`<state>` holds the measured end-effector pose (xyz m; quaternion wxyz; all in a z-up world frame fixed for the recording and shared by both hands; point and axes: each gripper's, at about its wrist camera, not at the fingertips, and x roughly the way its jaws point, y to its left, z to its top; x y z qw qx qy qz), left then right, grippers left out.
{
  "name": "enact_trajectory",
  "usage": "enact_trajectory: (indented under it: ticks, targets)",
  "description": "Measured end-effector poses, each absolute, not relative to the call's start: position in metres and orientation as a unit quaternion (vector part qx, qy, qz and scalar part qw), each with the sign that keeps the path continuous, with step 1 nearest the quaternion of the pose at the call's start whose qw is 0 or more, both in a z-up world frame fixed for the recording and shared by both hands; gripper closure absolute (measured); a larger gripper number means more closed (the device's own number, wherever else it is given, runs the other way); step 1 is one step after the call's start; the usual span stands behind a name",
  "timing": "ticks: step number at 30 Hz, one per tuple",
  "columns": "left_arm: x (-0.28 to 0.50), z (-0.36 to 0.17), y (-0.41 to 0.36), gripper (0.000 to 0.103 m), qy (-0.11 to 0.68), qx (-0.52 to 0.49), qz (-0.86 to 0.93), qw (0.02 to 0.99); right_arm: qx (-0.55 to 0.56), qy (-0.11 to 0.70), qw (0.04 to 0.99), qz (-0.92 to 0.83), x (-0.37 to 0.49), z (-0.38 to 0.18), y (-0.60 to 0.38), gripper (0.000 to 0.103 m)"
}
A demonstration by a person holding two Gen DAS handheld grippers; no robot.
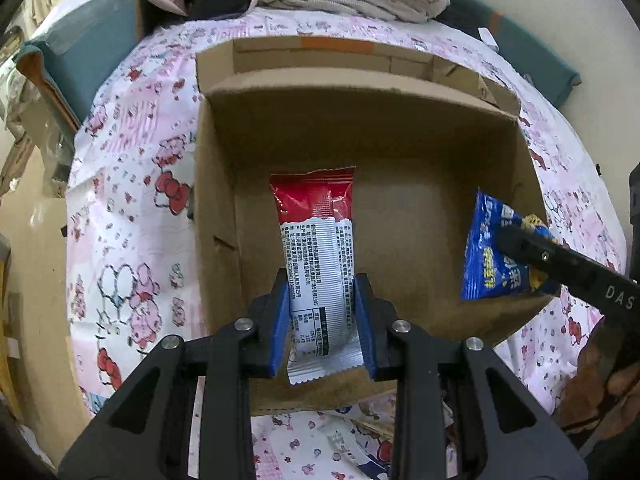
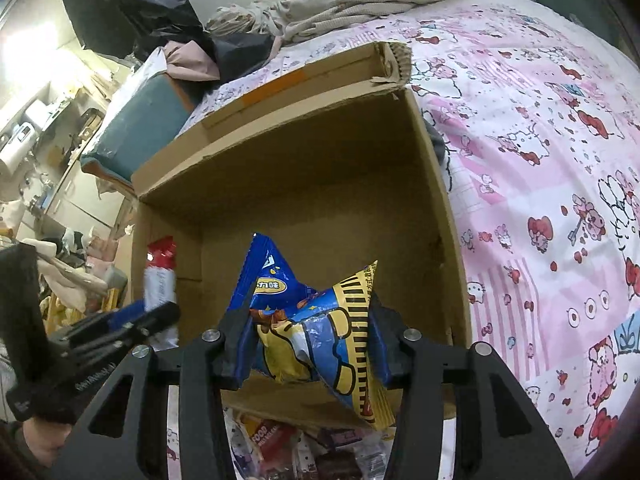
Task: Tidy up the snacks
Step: 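Carry both snacks into the box and open both grippers to drop them, then grasp a white snack stick with the left gripper while the right grasps a chocolate wafer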
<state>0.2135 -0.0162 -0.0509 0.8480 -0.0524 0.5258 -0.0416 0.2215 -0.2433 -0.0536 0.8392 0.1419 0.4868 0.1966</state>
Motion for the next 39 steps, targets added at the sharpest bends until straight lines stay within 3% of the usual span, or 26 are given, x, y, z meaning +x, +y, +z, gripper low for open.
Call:
enact_trajectory:
  ticks: [8,10,12,13,15,16,18,20,39]
  targets:
    - [0.211,-0.051,-0.020,0.076,0.521,-0.042,-0.048,0.851,0.151,0.484,0.838,0.201,0.224,-0.054,-0.243,0.050]
    - [0.212,-0.052,-0.018,0.076,0.525,-0.053,-0.051,0.848,0.160,0.482,0.837,0.206,0.225,-0.053,-0.245,0.037]
    - [0.212,-0.053,-0.017,0.076,0.526,-0.059,-0.050,0.847,0.167,0.476,0.839,0.207,0.223,-0.052,-0.249,0.015]
    - [0.212,-0.052,-0.016,0.076,0.525,-0.061,-0.051,0.847,0.169,0.473,0.840,0.205,0.223,-0.051,-0.250,0.014]
    - [0.212,-0.050,-0.016,0.064,0.523,-0.066,-0.055,0.848,0.166,0.470,0.843,0.202,0.222,-0.048,-0.252,0.014]
    - [0.211,-0.048,-0.016,0.052,0.520,-0.066,-0.056,0.850,0.168,0.469,0.844,0.201,0.222,-0.047,-0.253,0.014]
    - [0.208,-0.043,-0.019,0.036,0.509,-0.058,-0.054,0.857,0.170,0.465,0.845,0.201,0.221,-0.043,-0.255,0.014]
    - [0.205,-0.039,-0.020,0.027,0.503,-0.053,-0.054,0.861,0.163,0.462,0.849,0.199,0.218,-0.039,-0.254,0.014]
    - [0.167,-0.019,0.004,0.026,0.490,-0.089,-0.026,0.867,0.156,0.461,0.854,0.185,0.177,-0.020,-0.259,0.014]
